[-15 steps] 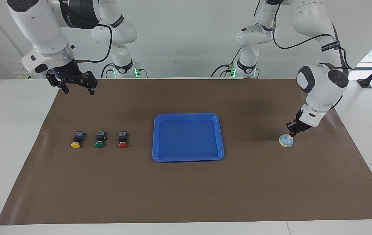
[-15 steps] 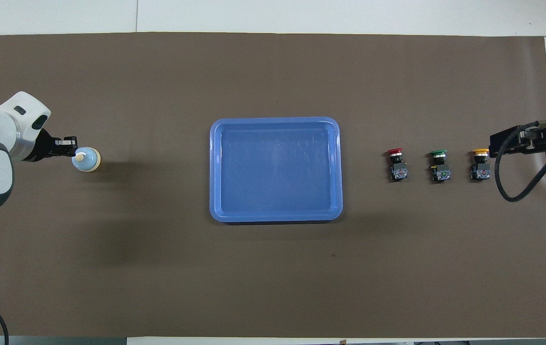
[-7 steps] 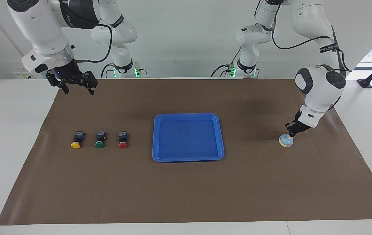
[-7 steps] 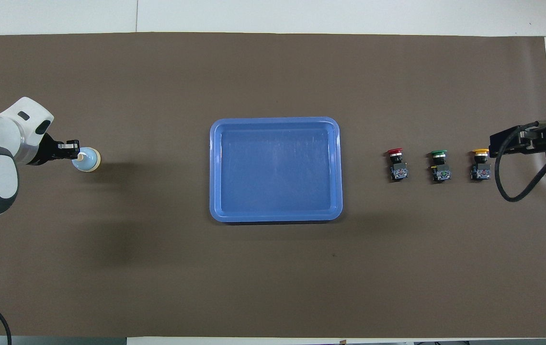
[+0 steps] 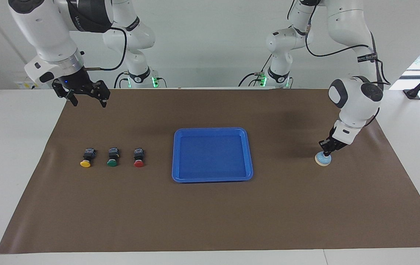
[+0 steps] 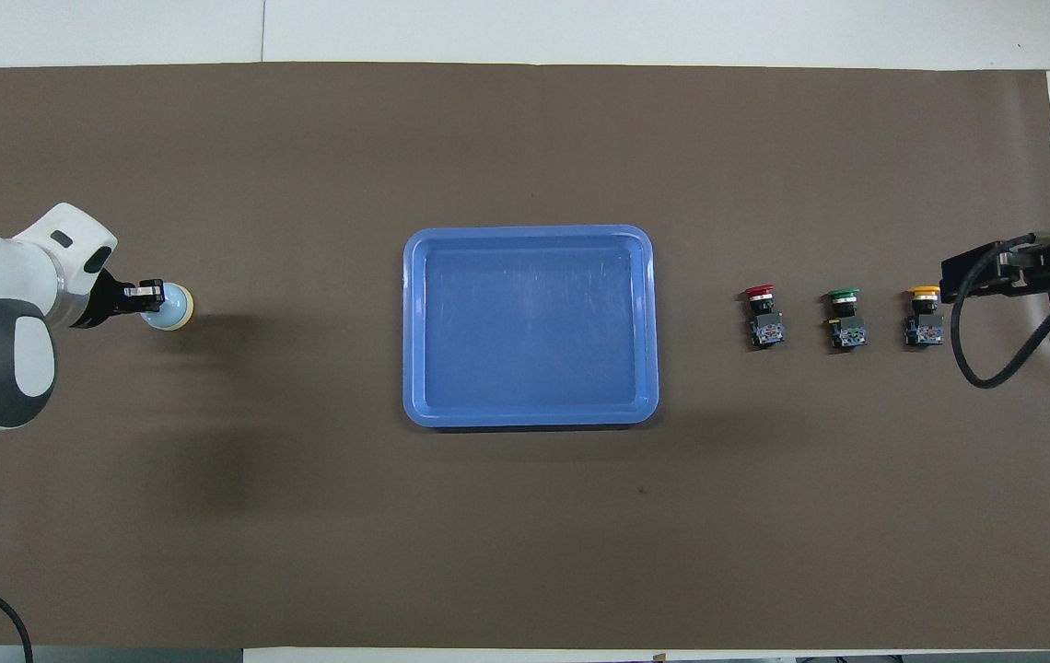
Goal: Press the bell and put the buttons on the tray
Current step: 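Press down on the call bell with the left gripper, then lift the left gripper back from the bell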
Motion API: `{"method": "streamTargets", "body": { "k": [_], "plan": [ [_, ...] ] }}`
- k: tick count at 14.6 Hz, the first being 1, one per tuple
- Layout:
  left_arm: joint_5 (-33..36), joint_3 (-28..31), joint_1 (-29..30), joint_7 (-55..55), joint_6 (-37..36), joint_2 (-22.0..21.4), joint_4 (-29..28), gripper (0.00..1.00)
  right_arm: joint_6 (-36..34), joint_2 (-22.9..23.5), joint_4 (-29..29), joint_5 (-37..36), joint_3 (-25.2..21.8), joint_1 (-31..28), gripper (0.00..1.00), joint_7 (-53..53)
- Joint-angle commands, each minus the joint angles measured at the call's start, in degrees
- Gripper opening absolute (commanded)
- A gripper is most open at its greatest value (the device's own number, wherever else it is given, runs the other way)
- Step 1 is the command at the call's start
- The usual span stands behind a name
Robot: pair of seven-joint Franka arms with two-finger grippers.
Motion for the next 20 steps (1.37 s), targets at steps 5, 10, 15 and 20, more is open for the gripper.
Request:
{"method": "streamTargets", "body": {
  "k": [5, 10, 15, 20],
  "plan": [
    [-0.24, -0.24, 1.18, 1.79, -18.48, 1.43, 13.79, 0.13, 0.17, -0.85, -0.64, 0.02, 0.23, -1.14, 1.0, -0.32],
    [-0.24, -0.85, 0.92, 1.61, -30.48, -6.28, 18.66, 1.0, 8.6, -1.03, -5.19, 0.37, 0.23, -4.64, 1.0, -4.19],
    [-0.33, -0.85, 0.92, 1.7, -39.53, -12.54, 18.57, 1.0, 13.7, 5.73, -5.82, 2.65, 0.23, -8.78, 1.0, -6.03],
    [-0.33, -0.94, 0.91, 1.35, -45.87, -16.41, 18.66, 1.0, 17.48, 10.57, -7.13, 2.65, 0.23, -10.98, 1.0, -10.69]
  ]
}}
